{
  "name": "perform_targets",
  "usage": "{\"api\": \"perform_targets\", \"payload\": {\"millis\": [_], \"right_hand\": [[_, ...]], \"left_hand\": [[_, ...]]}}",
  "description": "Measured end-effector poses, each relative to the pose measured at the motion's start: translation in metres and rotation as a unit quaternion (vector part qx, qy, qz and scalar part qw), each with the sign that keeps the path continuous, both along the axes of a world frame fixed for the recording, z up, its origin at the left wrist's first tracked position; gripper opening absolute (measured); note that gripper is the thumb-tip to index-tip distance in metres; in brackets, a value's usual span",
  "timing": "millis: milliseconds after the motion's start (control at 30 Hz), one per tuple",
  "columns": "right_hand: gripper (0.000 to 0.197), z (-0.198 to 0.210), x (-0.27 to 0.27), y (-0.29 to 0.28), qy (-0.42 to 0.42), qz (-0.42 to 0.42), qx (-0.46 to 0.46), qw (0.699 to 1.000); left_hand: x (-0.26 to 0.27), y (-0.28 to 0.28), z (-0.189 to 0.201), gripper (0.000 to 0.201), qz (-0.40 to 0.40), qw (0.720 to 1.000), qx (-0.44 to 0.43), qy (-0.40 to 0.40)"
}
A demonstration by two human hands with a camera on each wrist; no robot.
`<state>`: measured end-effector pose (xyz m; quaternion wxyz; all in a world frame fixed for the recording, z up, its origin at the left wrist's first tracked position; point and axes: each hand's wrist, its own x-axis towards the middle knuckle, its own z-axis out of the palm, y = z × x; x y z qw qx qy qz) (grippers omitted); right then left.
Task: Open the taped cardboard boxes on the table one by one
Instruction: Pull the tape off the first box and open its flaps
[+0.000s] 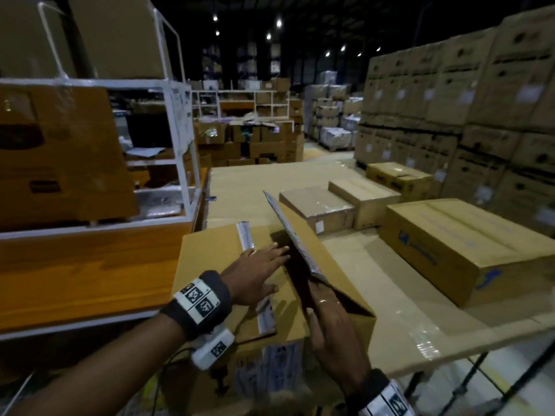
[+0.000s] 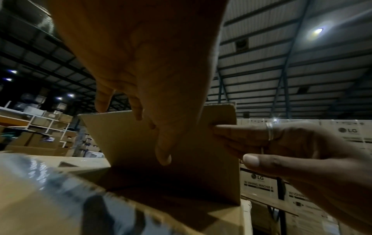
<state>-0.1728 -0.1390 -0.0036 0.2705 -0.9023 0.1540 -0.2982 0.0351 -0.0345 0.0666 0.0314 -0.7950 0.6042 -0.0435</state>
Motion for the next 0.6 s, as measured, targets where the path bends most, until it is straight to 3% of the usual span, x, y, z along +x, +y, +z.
{"api": "perform_targets", "payload": {"millis": [200,300,467,600], "right_hand": [[0.067,0.024,0.007,-0.045,-0.014,-0.043,-0.033,0.998],[0.073,0.028,0.012,-0.075,0.024,-0.068,-0.031,0.997],[0.074,0.006,0.020,-0.129,0.076,-0.135,-0.011,0.988],[0.068,-0.028,0.017,-0.153,0.145,-0.149,0.073,0.975]], "left_hand": [[0.014,-0.093,0.023,0.074,-0.068,0.997,0.031,-0.033],[0.020,-0.133,0.018,0.079,-0.091,0.994,0.055,-0.038],[0.022,-0.187,-0.003,0.079,-0.111,0.987,0.114,-0.002],[0.025,-0.222,-0.032,0.069,-0.123,0.977,0.167,0.054]]}}
